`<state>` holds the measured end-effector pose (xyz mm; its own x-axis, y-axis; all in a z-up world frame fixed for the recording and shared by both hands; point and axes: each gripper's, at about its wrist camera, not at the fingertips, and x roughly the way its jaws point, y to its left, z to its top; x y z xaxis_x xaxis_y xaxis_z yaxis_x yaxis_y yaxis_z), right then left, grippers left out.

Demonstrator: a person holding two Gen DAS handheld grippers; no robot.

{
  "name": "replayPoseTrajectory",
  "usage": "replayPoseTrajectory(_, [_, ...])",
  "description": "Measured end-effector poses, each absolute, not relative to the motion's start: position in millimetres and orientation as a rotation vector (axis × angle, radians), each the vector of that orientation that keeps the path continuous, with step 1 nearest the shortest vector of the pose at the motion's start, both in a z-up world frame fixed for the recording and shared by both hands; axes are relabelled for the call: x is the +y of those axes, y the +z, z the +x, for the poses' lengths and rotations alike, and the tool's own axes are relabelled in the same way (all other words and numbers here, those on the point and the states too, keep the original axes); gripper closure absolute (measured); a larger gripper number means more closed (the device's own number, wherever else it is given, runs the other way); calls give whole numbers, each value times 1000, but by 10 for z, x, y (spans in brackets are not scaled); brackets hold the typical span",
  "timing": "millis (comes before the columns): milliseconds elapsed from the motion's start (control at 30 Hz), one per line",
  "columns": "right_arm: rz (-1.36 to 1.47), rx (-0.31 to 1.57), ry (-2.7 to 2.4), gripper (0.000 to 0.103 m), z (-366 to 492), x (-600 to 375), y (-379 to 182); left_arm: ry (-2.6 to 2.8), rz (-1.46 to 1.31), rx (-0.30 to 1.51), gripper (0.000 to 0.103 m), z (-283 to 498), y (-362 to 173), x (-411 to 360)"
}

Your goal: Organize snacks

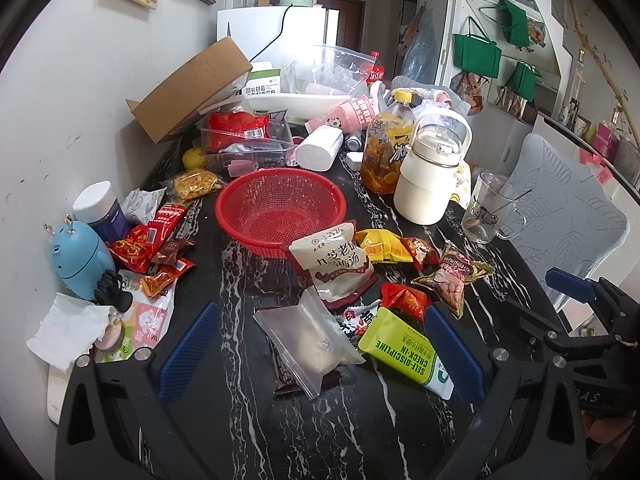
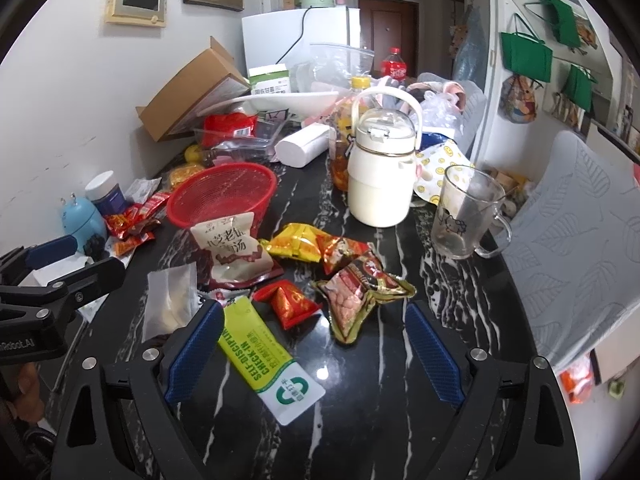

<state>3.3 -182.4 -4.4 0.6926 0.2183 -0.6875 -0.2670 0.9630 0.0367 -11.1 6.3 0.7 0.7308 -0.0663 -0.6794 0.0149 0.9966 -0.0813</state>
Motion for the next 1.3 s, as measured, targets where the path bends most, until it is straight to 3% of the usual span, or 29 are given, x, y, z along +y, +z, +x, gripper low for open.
replayPoseTrajectory(1300, [-183,975,566,6,432,-1493,-1099,-26,-133,953,0,412,-820,143])
